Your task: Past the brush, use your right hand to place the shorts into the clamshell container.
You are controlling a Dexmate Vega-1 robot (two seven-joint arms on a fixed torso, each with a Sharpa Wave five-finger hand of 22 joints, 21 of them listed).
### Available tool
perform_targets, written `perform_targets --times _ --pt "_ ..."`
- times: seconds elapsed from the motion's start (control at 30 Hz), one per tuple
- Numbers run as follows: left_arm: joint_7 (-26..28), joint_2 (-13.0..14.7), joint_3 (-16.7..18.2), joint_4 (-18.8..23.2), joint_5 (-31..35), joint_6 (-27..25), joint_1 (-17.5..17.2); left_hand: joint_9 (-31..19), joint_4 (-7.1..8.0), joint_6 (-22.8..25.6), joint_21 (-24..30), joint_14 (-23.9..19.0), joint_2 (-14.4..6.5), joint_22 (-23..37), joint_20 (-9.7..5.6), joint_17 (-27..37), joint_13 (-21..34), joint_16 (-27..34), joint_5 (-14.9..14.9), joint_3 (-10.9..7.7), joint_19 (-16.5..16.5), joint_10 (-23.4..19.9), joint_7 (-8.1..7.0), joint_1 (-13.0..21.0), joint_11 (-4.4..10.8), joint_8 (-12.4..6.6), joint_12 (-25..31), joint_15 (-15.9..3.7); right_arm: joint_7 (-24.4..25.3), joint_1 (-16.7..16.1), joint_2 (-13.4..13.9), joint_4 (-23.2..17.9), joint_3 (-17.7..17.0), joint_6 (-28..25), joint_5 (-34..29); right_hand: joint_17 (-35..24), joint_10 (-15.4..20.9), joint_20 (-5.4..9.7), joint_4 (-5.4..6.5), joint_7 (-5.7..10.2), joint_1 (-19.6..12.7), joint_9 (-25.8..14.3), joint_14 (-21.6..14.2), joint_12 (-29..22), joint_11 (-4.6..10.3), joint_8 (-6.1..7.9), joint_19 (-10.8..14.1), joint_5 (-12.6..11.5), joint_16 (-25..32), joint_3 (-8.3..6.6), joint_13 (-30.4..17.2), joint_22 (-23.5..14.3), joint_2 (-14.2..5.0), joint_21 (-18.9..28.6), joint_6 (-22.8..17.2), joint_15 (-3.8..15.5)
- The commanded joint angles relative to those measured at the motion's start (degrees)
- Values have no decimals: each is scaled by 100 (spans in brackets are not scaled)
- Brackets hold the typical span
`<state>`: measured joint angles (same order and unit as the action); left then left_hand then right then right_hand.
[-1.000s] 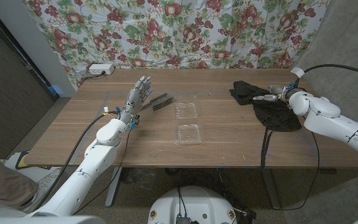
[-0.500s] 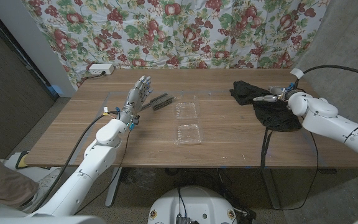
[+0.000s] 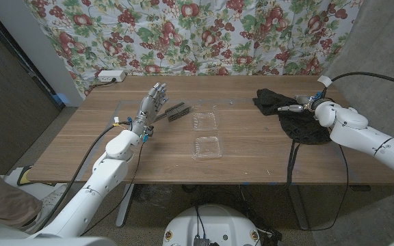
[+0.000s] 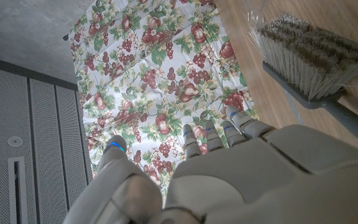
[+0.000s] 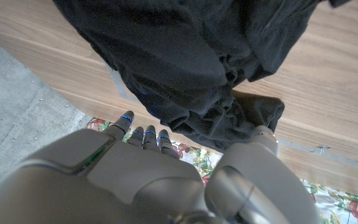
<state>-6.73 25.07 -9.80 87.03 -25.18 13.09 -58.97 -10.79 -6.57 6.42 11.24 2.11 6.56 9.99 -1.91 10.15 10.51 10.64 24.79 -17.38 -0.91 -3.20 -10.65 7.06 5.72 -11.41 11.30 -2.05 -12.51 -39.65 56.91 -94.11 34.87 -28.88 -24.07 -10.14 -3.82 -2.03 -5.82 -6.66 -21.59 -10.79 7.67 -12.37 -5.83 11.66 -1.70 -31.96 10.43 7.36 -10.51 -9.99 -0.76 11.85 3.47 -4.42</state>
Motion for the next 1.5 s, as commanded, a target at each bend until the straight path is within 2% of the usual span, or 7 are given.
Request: perform_targets --times 0.03,0.9,1.1,1.5 --pt "-52 -17 -25 -57 -14 -17 19 -11 -26 34 -4 46 -40 13 -171 18 31 12 19 -9 -42 9 -10 58 12 -9 31 -393 -21 105 -115 181 104 28 -7 -11 35 -47 -11 -128 1 -23 8 -41 -15 13 18 -33 8 49 -25 -23 35 -10 -29 1" --pt "-94 -67 -12 -146 -25 -6 27 -11 -34 40 -4 53 -48 14 -187 18 31 10 19 -1 -43 8 -3 61 21 -7 32 -385 -49 159 -210 239 211 -88 -3 -9 1 -108 -26 -176 -57 -23 -56 -19 -58 -12 93 -99 23 62 -25 -23 12 -3 26 -90" --pt "-97 -67 -7 -145 -20 3 21 -11 -36 36 -5 52 -50 14 -182 18 31 10 18 1 -41 10 -5 62 13 -4 31 -383 -10 147 -221 241 197 -118 33 -6 -4 -550 -35 -178 -112 -24 -167 -9 -47 -13 324 -166 39 87 -27 -17 -16 41 26 -205" --pt "-93 -64 -5 -128 -16 -4 11 -11 -40 36 -6 53 -54 14 -185 18 31 10 18 4 -41 11 -2 64 15 -3 31 -374 54 105 -220 244 195 -149 92 -5 -31 -624 -42 -171 -140 -25 -182 5 -30 -22 388 -188 32 94 -26 -15 -25 45 51 -230"
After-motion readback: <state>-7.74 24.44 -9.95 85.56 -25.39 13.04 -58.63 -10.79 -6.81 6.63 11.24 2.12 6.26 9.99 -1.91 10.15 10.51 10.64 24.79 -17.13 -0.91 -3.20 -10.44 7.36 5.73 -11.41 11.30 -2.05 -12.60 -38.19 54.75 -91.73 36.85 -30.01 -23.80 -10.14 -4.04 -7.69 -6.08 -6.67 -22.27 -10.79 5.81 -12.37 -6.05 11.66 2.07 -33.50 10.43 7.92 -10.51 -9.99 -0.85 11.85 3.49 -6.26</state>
